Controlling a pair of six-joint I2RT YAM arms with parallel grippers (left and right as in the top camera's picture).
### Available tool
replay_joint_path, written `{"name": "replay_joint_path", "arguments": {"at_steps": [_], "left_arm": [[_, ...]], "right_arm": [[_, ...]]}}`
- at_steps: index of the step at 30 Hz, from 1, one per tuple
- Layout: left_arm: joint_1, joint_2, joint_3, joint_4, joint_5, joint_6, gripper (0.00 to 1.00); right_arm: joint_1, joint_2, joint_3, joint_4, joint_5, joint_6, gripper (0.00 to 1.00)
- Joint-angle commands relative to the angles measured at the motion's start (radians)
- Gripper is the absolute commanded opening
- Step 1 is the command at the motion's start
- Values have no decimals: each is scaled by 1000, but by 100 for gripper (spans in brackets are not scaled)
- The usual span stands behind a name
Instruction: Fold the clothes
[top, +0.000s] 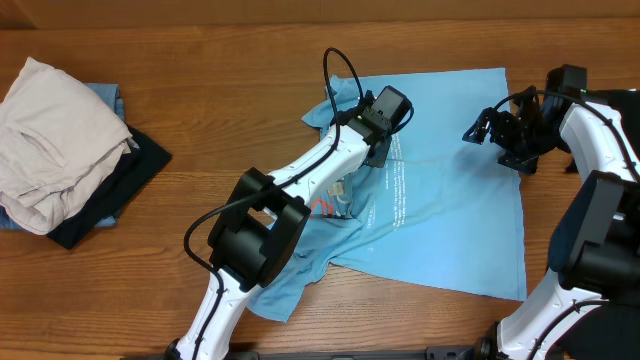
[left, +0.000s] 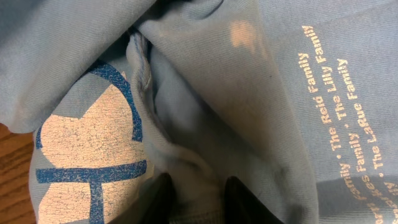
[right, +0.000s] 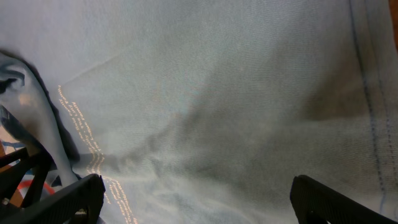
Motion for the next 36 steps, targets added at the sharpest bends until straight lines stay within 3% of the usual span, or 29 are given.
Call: {"name": "replay_joint_path", "arguments": {"at_steps": [1,6,14,19,25,36], "left_arm": [[-7,18,21,0,-11,20,28],[-7,14,42,-14,-11,20,5],[-5,-19,149,-120,-18,30,5],[10,-22,237,-261,-29,162,4],[100,-23,379,-446,-40,203,4],[315,-23,411,-515,-41,360,4]], "right_arm": [[2,-24,18,3,-9,3,100],[2,-24,18,3,-9,3,100],[2,-24,18,3,-9,3,100],[2,-24,18,3,-9,3,100],[2,-24,18,3,-9,3,100],[2,-24,18,3,-9,3,100]]}}
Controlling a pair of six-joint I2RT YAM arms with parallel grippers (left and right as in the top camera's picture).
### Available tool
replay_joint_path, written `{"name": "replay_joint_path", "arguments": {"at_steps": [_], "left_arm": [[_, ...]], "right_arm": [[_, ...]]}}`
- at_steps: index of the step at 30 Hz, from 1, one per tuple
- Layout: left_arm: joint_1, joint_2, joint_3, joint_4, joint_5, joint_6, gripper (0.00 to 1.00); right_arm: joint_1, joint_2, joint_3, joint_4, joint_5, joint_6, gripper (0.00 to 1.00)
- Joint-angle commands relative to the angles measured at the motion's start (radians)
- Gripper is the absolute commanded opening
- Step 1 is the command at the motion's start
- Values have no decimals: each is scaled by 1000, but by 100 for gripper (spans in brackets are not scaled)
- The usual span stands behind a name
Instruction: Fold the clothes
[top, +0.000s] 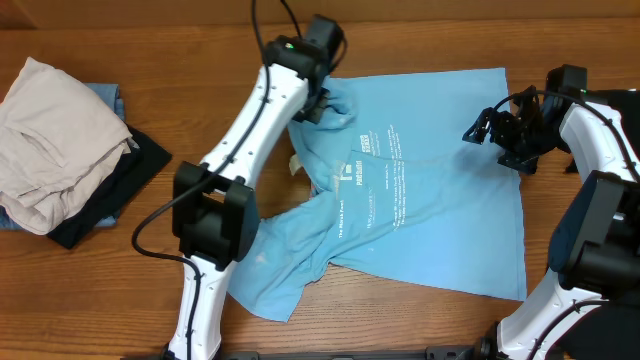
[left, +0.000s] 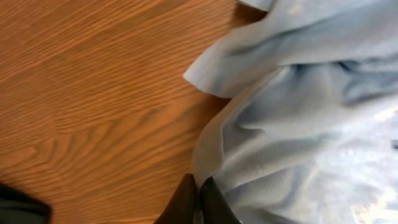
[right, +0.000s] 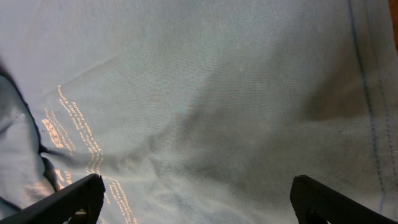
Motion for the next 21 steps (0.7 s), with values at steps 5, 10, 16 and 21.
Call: {"name": "replay_joint_path", "arguments": {"at_steps": [5,10,16,21], "left_arm": [[123,-22,29,0,-14,90,6],[166,-22,29,26,-14,185,11],[227,-22,26,44,-10,198,15],[263,-22,24,53,-10,198,18]], "right_arm": [[2,-24,18,2,-9,3,100],[2,-24,18,2,-9,3,100],[2,-24,18,2,-9,3,100],[2,-24,18,2,-9,3,100]]}}
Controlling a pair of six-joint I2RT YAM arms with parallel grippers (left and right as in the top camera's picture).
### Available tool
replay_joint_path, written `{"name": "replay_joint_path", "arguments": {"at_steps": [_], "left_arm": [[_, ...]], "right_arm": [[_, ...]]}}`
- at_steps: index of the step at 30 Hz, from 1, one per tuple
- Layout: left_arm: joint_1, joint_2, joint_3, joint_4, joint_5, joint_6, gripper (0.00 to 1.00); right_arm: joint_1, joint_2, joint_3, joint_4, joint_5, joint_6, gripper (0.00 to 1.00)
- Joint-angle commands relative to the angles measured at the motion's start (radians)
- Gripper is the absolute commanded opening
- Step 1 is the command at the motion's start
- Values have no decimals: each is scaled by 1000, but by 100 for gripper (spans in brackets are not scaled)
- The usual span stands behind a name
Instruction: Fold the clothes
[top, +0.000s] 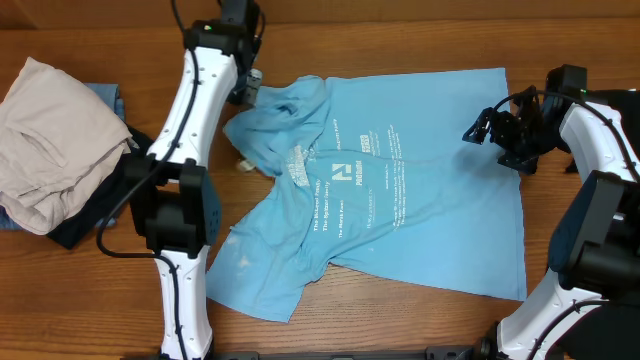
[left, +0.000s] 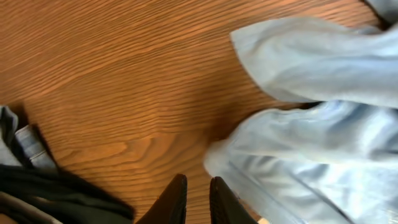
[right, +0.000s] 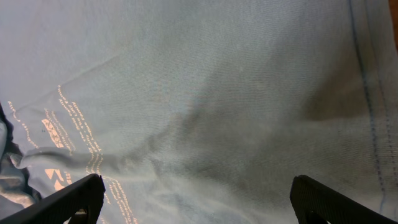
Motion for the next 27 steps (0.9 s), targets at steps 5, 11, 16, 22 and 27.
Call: {"name": "replay_joint_path", "arguments": {"at_steps": [5,11,16,22,27], "left_arm": [[74,-22,13,3,68,-154,20],[167,-20,-87,26,440,-196,28],[161,-20,-254,138,443,-196,21],[156,-19,-326,256,489,-195,10],[148,2,-336,270,489,-195,9]], "right_arm": [[2,-24,18,2,-9,3,100],[2,-24,18,2,-9,3,100],[2,-24,18,2,-9,3,100],[2,-24,18,2,-9,3,100],[2,-24,18,2,-9,3,100]]}}
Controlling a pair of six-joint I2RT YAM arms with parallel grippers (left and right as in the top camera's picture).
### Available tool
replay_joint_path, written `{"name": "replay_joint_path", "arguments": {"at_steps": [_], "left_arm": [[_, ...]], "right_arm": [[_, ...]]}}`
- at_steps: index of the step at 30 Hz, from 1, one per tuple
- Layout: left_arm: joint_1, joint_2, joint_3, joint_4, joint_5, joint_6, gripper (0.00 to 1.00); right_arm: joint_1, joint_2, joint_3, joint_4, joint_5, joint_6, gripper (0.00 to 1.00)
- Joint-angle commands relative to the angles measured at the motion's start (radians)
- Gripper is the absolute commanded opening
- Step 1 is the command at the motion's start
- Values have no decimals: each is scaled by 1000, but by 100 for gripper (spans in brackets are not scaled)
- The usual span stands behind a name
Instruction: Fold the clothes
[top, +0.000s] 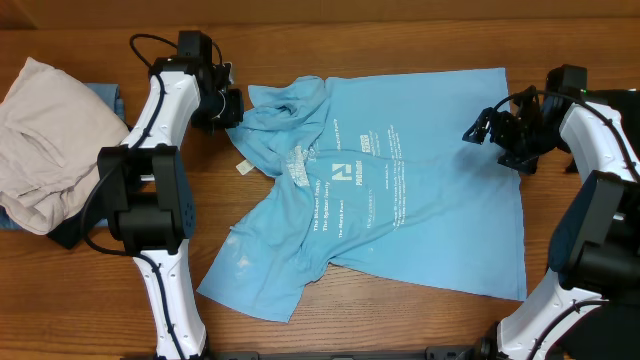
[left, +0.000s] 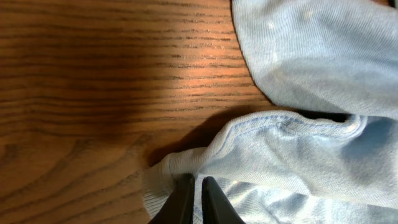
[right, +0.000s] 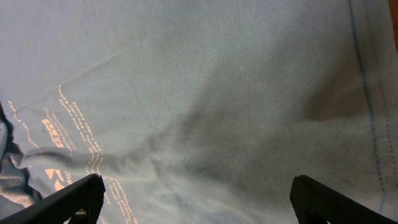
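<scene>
A light blue T-shirt (top: 400, 190) with printed text lies spread on the wooden table (top: 420, 40), rumpled along its left side. My left gripper (top: 222, 106) is at the shirt's upper left corner. In the left wrist view the left gripper (left: 195, 185) is shut on the shirt's ribbed edge (left: 249, 134) lying on the wood. My right gripper (top: 488, 130) hovers over the shirt's right part. Seen from the right wrist, the right gripper (right: 199, 202) is wide open above smooth blue cloth (right: 236, 93), holding nothing.
A pile of clothes sits at the table's left edge: a beige garment (top: 50, 130) on top of a dark one (top: 120, 190) and a blue one (top: 105, 95). A small white tag (top: 240, 167) lies beside the shirt's left edge.
My left gripper moved from the table's back edge down and left to the shirt's upper left corner. Its fingers, slightly apart over wood then, are now shut on the ribbed edge. The right arm is unchanged.
First my left gripper was down in bunched cloth at the shirt's middle. Then it was shut on a fold at the shirt's upper left, and the shirt's left part had unfolded. Then its fingers stood apart near the back edge, the shirt spread wider. Now it grips the ribbed edge.
</scene>
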Motion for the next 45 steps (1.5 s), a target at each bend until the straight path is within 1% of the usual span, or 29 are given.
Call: {"name": "replay_joint_path", "arguments": {"at_steps": [1,4,5,7,9,10,13,16,18,20,21,22,24,26,27,28,31,34,36,39,42,45], "left_arm": [[-13,11,-14,3,19,-4,10],[-17,31,-15,3,10,13,10],[-17,31,-14,4,-14,20,10],[-17,31,-14,5,-113,40,10],[-15,31,-14,11,-190,105,9],[-14,31,-14,19,-196,130,9],[-14,31,-14,73,-198,176,10],[-14,31,-14,140,-257,181,10],[-11,31,-14,176,-278,209,10],[0,32,-14,200,-270,215,9],[3,31,-8,200,-254,214,7],[5,26,20,172,-251,214,5],[5,8,105,91,-223,210,4],[5,-10,217,-31,-75,211,4],[4,-10,251,-77,-42,210,4],[2,-10,255,-109,-21,210,4],[-6,-8,209,-157,-21,203,4],[-17,-8,92,-133,-13,192,4],[-17,-8,16,-93,24,192,4],[-17,-8,-64,-26,31,180,4],[-17,-8,-88,21,15,180,4],[-17,-2,-93,56,-51,180,4]], "right_arm": [[2,-24,18,2,-9,3,100],[2,-24,18,2,-9,3,100],[2,-24,18,2,-9,3,100],[2,-24,18,2,-9,3,100],[2,-24,18,2,-9,3,100],[2,-24,18,2,-9,3,100],[2,-24,18,2,-9,3,100],[2,-24,18,2,-9,3,100],[2,-24,18,2,-9,3,100],[2,-24,18,2,-9,3,100],[2,-24,18,2,-9,3,100],[2,-24,18,2,-9,3,100],[2,-24,18,2,-9,3,100],[2,-24,18,2,-9,3,100],[2,-24,18,2,-9,3,100],[2,-24,18,2,-9,3,100],[2,-24,18,2,-9,3,100],[2,-24,18,2,-9,3,100],[2,-24,18,2,-9,3,100],[2,-24,18,2,-9,3,100],[2,-24,18,2,-9,3,100],[2,-24,18,2,-9,3,100]]}}
